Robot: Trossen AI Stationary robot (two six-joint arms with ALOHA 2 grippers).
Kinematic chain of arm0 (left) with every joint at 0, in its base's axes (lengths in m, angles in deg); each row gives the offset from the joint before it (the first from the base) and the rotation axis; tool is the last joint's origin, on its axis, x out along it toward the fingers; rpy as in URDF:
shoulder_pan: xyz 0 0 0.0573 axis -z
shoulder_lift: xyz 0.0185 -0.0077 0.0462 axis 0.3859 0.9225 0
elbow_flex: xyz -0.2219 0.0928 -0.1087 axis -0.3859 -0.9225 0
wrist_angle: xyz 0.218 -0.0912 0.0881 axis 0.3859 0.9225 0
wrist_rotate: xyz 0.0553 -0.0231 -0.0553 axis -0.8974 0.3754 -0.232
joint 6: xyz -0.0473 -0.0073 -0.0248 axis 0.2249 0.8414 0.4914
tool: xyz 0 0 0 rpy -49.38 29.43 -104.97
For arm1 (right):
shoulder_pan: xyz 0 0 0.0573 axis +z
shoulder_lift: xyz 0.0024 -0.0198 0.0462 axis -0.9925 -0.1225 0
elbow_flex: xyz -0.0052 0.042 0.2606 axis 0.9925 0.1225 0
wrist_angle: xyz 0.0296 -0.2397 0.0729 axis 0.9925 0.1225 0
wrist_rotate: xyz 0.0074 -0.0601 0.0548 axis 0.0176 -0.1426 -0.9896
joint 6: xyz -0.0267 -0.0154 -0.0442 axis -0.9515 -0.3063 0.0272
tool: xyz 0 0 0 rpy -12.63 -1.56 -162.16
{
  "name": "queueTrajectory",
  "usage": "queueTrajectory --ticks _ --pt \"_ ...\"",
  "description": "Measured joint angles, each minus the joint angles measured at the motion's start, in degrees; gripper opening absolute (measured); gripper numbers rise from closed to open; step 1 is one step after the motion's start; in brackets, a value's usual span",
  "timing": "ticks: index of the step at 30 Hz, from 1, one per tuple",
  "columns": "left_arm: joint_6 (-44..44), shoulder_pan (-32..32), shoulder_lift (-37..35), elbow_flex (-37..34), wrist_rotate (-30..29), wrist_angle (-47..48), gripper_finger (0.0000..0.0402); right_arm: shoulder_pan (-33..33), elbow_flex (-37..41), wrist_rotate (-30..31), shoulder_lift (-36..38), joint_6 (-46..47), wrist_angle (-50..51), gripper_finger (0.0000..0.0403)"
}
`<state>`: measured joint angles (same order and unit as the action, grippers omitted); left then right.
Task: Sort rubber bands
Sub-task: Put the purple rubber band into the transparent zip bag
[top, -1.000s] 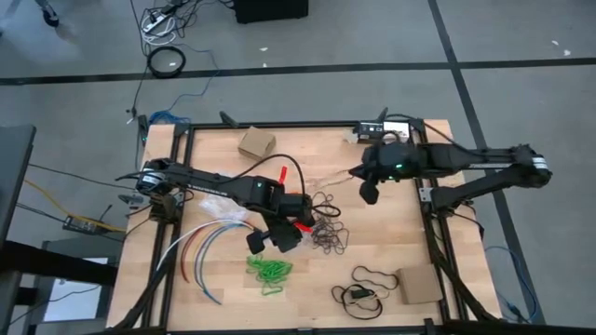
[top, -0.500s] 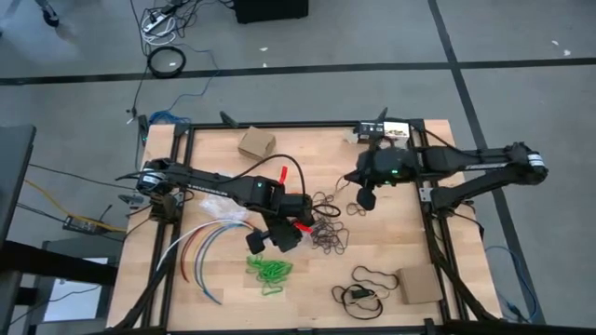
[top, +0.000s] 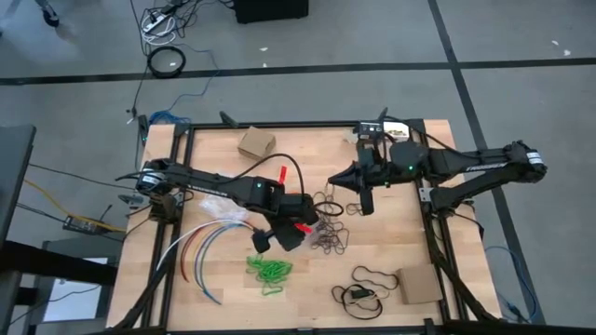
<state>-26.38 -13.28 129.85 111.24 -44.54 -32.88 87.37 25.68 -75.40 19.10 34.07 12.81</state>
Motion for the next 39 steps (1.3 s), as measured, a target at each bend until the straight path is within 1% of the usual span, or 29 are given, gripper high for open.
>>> queueTrajectory --ticks 3,9,16,19,25,27,29,32,37,39 --pt "-0.84 0.36 0.02 0.0 -3.61 -2.83 0.0 0.43 0.02 0.04 -0.04 0.0 -0.53 0.0" --pt "-2.41 0.49 0.04 2.3 -6.6 -5.68 0.0 1.68 0.04 -0.04 -0.22 0.01 -1.8 0.0" --pt "-3.9 0.45 0.02 6.21 -8.22 -7.1 0.0 2.79 0.04 0.17 -0.22 0.0 -2.01 0.0" --pt "-3.94 0.45 0.02 6.7 -9.0 -6.86 0.0 3.34 0.04 0.17 -0.22 0.0 -1.93 0.0" --pt "-3.94 0.53 0.02 7.17 -9.05 -6.8 0.0 4.25 0.04 -1.12 -0.94 -0.38 2.19 0.0004" --pt "-3.94 0.6 0.04 7.17 -9.07 -6.57 0.0 4.56 0.04 -1.59 -1.84 -0.89 5.17 0.0018" --pt "-3.89 0.71 0.04 7.17 -9.04 -6.52 0.0 4.61 0.04 -1.1 -2.67 -0.95 8.07 0.0042" --pt "-3.78 0.8 0.04 7.17 -9.01 -5.15 0.0 4.59 0.07 1.88 -3.12 -1.81 11.28 0.0093" --pt "-3.33 0.82 0.04 7.17 -8.97 -2.54 0.0 4.6 0.04 3.07 -1.7 -3.04 12.25 0.0187" --pt "-3.25 0.82 0.04 7.17 -8.96 -2.1 0.0 4.61 0.02 5.18 -0.94 -1.78 16.53 0.0215"
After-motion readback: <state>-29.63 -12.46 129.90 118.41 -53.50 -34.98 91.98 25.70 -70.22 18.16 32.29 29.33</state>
